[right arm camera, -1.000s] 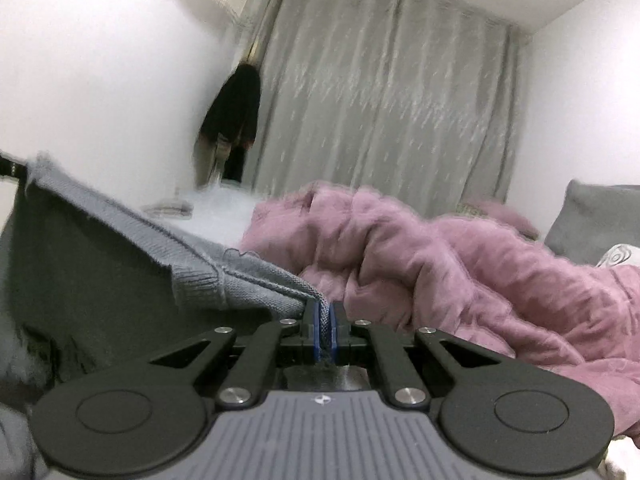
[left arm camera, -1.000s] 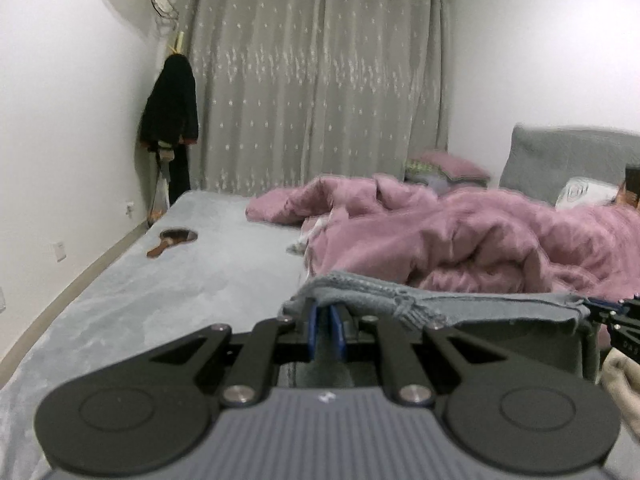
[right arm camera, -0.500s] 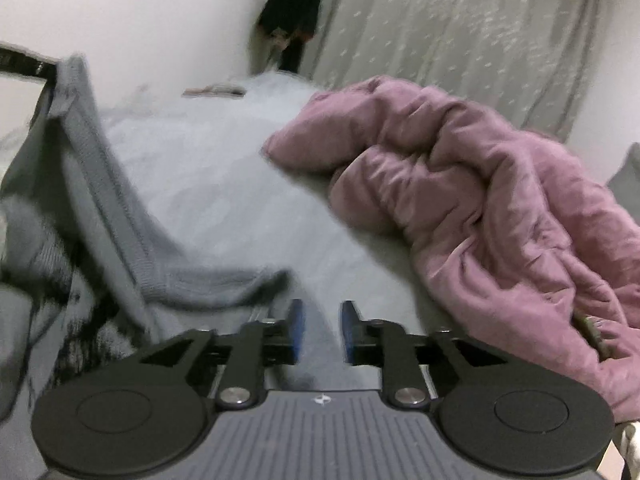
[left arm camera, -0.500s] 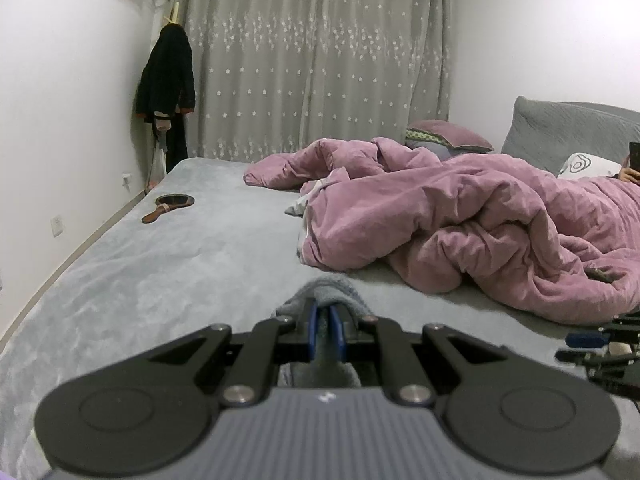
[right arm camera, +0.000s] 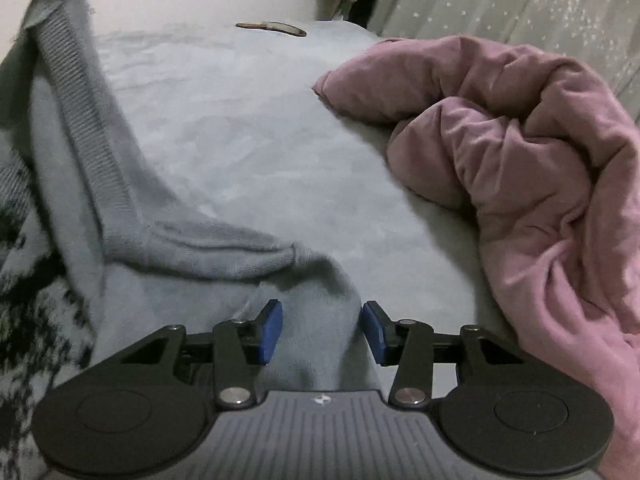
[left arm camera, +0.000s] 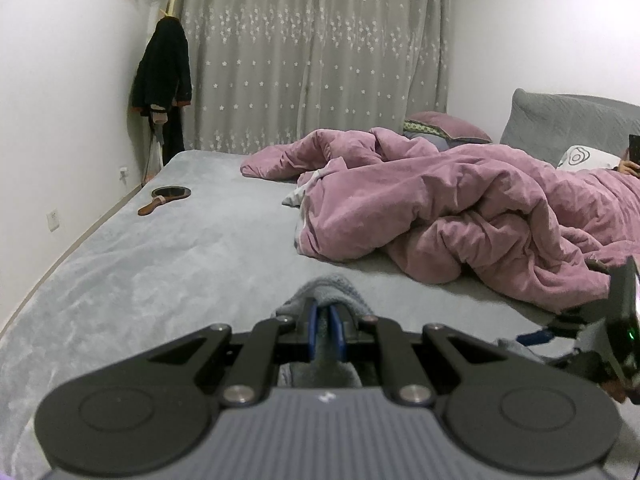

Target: Fold clothes

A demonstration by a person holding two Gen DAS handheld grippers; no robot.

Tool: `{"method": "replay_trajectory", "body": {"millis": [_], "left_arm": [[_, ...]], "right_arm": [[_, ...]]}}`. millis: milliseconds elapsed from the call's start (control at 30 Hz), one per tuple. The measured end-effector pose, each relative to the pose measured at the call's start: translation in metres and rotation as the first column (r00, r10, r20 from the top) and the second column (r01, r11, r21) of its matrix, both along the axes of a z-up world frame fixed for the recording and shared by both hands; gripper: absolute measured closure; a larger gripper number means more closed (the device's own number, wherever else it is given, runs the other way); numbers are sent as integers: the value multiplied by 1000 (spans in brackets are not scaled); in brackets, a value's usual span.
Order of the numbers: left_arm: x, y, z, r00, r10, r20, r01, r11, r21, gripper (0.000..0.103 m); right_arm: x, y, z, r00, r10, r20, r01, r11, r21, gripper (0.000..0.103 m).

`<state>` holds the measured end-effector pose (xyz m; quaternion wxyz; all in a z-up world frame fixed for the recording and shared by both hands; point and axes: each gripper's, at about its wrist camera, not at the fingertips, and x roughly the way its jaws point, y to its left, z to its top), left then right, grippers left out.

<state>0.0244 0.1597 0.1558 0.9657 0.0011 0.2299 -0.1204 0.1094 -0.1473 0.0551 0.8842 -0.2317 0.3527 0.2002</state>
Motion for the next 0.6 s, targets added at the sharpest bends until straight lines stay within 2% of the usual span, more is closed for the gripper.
{"method": "replay_trajectory", "body": {"millis": [133,200,233,267,400,500,567,600], "left_arm": [[3,3,-4,1000,10,-11,-10,1000,12,95],[5,5,-7,1000,18,-17,-18,1000,17,95],[5,7,-7,1000,24,-18,-24,1000,15,95],[6,8,-8,999,30,-20,-30,999,14,95],[9,14,-10,998,49,-30,-49,999,0,95],[9,15,-11,998,48,-31,-48,999,3,95],[8,15,-12,998,46,-31,-45,999,9,95],[7,14,-12,999,45,-31,-45,999,10,95]], "right_arm": [[16,-6,-4,996,-48,-71,55,993,104,56],[17,-6,-9,995,-50,-81,59,992,110,57],[17,-5,-10,996,-46,-80,54,993,106,58],[16,-4,-7,996,-40,-74,48,994,103,65],[5,1,12,1000,-31,6,30,993,117,66],[3,8,5,1000,23,-12,-22,995,94,57],[8,10,-6,1000,0,-14,0,999,44,53],[11,6,-6,1000,-24,-6,24,998,62,48]]}}
